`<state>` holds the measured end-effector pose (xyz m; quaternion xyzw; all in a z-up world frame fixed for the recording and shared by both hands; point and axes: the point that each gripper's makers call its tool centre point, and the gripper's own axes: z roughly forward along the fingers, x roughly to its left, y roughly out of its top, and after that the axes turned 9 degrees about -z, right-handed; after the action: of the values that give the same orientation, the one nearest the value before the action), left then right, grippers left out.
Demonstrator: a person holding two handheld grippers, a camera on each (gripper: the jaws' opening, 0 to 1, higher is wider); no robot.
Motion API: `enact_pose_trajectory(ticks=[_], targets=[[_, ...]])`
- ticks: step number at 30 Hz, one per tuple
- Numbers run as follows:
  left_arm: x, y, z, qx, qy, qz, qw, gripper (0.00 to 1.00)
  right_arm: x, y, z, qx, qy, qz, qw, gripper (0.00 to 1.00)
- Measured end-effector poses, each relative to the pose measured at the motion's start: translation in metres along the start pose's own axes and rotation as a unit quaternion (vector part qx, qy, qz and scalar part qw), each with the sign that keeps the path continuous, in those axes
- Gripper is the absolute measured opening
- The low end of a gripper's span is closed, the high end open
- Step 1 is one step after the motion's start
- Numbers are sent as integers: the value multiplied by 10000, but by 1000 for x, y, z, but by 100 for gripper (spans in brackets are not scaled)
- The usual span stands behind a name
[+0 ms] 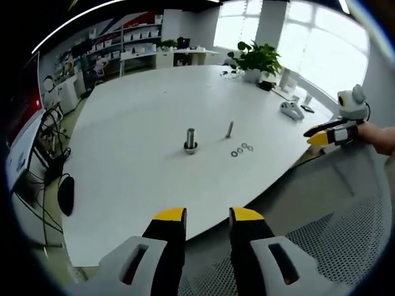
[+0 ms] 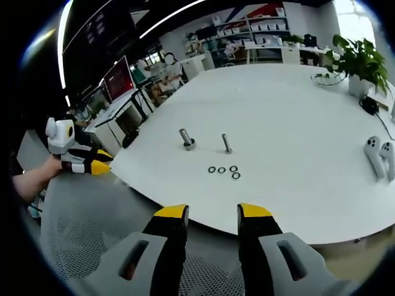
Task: Place the washer onto the threaded stud by aligning its center hole with the stud, sliding it down to the base, and recovering from edge contact or off-axis alignment until the washer reaches the visible bottom stop.
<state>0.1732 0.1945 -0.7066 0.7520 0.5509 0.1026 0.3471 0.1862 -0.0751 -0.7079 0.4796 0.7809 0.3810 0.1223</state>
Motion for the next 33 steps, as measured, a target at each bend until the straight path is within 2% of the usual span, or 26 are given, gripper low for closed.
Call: enact_pose_trajectory(ticks=[11, 18, 23, 26, 33], targets=[[-2, 2, -1, -52, -86, 28, 9999, 23, -2, -2, 0, 45, -72, 41, 10000, 33], [-5, -4, 2, 116, -154, 55, 9998, 23, -6, -7, 0, 145, -153, 87, 9997, 33], [-5, 0, 1, 8, -154, 12, 9999, 25, -7, -7, -1, 155, -179, 157, 9996, 33], [-6, 0, 1, 3, -173, 22, 9998, 26, -7, -11, 0, 269, -191, 80, 9994, 33], [-8, 0, 1, 16, -215, 115, 9997, 26, -9, -12, 0, 309, -226, 69, 9992, 33]])
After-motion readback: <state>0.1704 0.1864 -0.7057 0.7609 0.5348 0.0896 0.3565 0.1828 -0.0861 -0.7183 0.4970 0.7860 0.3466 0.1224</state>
